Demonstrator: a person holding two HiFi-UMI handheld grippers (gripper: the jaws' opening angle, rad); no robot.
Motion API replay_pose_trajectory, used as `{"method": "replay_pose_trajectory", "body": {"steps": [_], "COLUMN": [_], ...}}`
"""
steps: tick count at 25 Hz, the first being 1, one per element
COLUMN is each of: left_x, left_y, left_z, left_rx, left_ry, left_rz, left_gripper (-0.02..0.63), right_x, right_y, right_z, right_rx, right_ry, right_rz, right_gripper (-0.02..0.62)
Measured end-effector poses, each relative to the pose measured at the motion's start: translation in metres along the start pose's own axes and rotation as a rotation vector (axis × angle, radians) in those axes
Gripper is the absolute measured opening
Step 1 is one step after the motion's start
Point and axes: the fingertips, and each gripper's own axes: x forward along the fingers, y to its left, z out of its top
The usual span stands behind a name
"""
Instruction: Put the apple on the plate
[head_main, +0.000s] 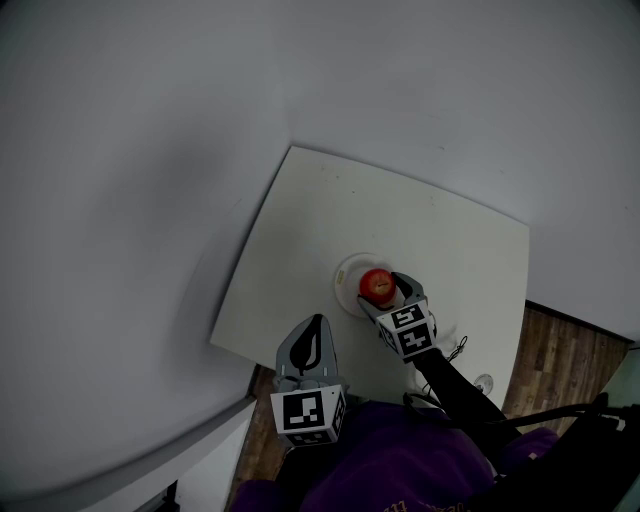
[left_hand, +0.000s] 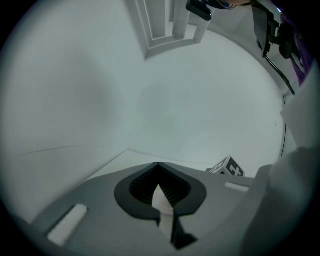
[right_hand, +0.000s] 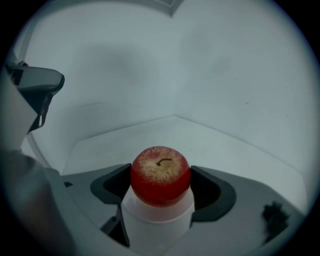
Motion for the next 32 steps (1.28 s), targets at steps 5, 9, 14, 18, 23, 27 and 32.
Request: {"method": "replay_pose_trajectory", "body": {"steps": [5, 9, 14, 18, 23, 27, 32], "left_x": [0.001, 0.000, 0.001, 0.003, 0.001, 0.003, 0.005], "left_y": [0.001, 0.002, 0.001, -0.002, 0.000, -0.002, -0.005], "left_z": [-0.001, 0.000, -0.002, -0.002, -0.001, -0.002, -0.001], "left_rx": [-0.003, -0.006, -0.005, -0.003, -0.004, 0.000, 0.005], "left_ry": [0.004, 0.003, 0.009, 0.009, 0.007, 0.012, 0.009], "left_rz": [0.011, 0.018, 0.012, 0.003, 0.013, 0.002, -0.007], "left_gripper": [0.006, 0.006, 0.006, 0.006, 0.006, 0.006, 0.006], "right_x": [0.004, 0.005, 0.005, 0.006, 0.003, -0.006, -0.020], "right_y": [0.002, 0.002, 0.002, 0.004, 0.003, 0.001, 0.001], "right_z": [-0.004, -0.005, -0.005, -0.005, -0.002, 0.005, 0.013], "right_rx": [-0.011, -0.017, -0.020, -0.016, -0.025, -0.041, -0.047], "right_ry": [0.008, -0.008, -0.022, -0.027, -0.049, -0.072, -0.107], "right_rz": [0.009, 0.012, 0.018, 0.025, 0.026, 0.027, 0.029], "right_gripper": [0.379, 0.379, 0.379, 0.379, 0.379, 0.379, 0.379]}}
